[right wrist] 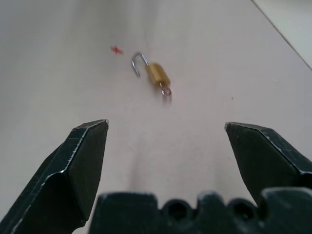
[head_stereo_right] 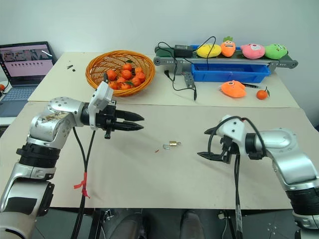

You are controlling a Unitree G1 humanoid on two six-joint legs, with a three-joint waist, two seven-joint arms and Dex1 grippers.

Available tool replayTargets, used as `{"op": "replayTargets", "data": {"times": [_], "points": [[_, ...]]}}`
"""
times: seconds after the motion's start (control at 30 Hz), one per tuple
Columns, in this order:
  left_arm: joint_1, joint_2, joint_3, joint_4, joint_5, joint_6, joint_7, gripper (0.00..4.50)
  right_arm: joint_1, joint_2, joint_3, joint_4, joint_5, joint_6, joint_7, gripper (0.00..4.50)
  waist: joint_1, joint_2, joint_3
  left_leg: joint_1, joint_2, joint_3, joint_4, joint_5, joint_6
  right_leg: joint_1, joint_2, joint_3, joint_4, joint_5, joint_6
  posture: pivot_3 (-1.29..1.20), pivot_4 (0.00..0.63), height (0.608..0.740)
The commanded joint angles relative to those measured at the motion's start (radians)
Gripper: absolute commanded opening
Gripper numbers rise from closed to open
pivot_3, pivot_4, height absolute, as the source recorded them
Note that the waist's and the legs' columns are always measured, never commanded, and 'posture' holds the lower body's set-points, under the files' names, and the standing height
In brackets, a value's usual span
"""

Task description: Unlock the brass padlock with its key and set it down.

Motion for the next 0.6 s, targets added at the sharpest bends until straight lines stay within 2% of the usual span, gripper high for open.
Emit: {"op": "replayTargets", "data": {"times": [0.03, 0.1, 0.13, 0.43, 0.6], "points": [[0.007, 0.018, 0.034, -0.074, -0.034, 0.042, 0.023, 3.52, 0.015, 0.007, -0.086, -0.060, 0.085, 0.082, -0.036, 4.50, 0.002, 0.000, 0.000, 0.000, 0.000, 0.000, 0.000, 0.000, 0.000, 0.000, 0.000, 0.000, 0.000, 0.000, 0.000, 0.00, 0.150, 0.740], [0.019, 0.020, 0.039, -0.099, -0.042, 0.058, 0.033, 4.34, 0.028, 0.007, -0.102, -0.079, 0.105, 0.107, -0.049, 4.50, 0.003, 0.000, 0.000, 0.000, 0.000, 0.000, 0.000, 0.000, 0.000, 0.000, 0.000, 0.000, 0.000, 0.000, 0.000, 0.00, 0.150, 0.740], [0.025, 0.021, 0.042, -0.111, -0.048, 0.072, 0.039, 4.45, 0.031, 0.010, -0.110, -0.086, 0.115, 0.121, -0.062, 4.50, 0.003, 0.000, 0.000, 0.000, 0.000, 0.000, 0.000, 0.000, 0.000, 0.000, 0.000, 0.000, 0.000, 0.000, 0.000, 0.00, 0.150, 0.740], [0.085, 0.037, 0.071, -0.228, -0.070, 0.096, 0.121, 4.45, 0.037, 0.022, -0.111, -0.132, 0.163, 0.177, -0.113, 4.50, 0.006, 0.000, 0.000, 0.000, 0.000, 0.000, 0.000, 0.000, 0.000, 0.000, 0.000, 0.000, 0.000, 0.000, 0.000, 0.00, 0.150, 0.740], [0.106, 0.042, 0.078, -0.277, -0.070, 0.113, 0.167, 4.45, 0.014, -0.001, -0.044, -0.113, 0.091, 0.120, -0.098, 4.50, 0.006, 0.000, 0.000, 0.000, 0.000, 0.000, 0.000, 0.000, 0.000, 0.000, 0.000, 0.000, 0.000, 0.000, 0.000, 0.00, 0.150, 0.740]]}}
